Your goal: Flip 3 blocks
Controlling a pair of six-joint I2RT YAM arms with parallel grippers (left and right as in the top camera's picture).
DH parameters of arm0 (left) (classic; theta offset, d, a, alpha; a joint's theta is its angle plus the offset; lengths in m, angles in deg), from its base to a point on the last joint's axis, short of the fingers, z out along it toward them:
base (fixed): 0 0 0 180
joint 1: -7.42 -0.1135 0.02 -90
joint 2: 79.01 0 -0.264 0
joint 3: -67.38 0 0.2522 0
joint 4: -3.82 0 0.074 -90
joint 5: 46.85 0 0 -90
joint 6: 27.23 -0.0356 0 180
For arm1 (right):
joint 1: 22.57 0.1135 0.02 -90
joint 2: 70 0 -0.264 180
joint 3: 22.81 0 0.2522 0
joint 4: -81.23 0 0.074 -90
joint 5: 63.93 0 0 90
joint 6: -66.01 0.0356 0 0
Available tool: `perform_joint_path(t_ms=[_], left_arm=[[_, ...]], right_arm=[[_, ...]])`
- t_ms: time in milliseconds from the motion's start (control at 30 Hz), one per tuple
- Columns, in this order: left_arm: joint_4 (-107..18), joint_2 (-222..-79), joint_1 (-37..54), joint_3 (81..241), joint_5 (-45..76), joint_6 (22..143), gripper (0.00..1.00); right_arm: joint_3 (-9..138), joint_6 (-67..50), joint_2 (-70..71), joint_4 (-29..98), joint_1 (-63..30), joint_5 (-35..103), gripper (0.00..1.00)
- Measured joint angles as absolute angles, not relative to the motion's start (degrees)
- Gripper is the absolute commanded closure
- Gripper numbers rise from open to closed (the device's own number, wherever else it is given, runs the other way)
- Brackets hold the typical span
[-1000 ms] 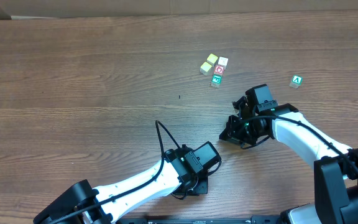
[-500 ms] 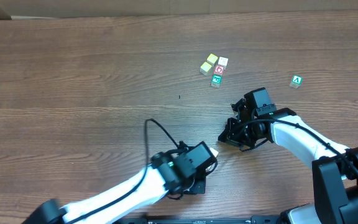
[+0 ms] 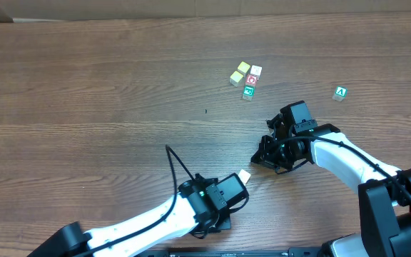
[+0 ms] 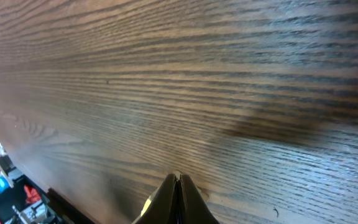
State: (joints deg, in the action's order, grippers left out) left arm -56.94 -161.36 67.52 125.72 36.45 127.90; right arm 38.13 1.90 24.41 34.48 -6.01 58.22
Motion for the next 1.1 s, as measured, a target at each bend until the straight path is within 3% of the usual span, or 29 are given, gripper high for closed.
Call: perform_joint_path(t_ms=[300,1100], left_arm=[[-52.7,-169.0,67.5,125.7,36.3,133.9,0.96],[-48.6,-169.2,67.5,125.7,39.1,140.9,0.96]], right_arm=[[38.1,3.0,24.4,34.5,-6.0,57.6,0.96],[38.1,3.3,24.4,29.4,-6.0,58.1,0.96]])
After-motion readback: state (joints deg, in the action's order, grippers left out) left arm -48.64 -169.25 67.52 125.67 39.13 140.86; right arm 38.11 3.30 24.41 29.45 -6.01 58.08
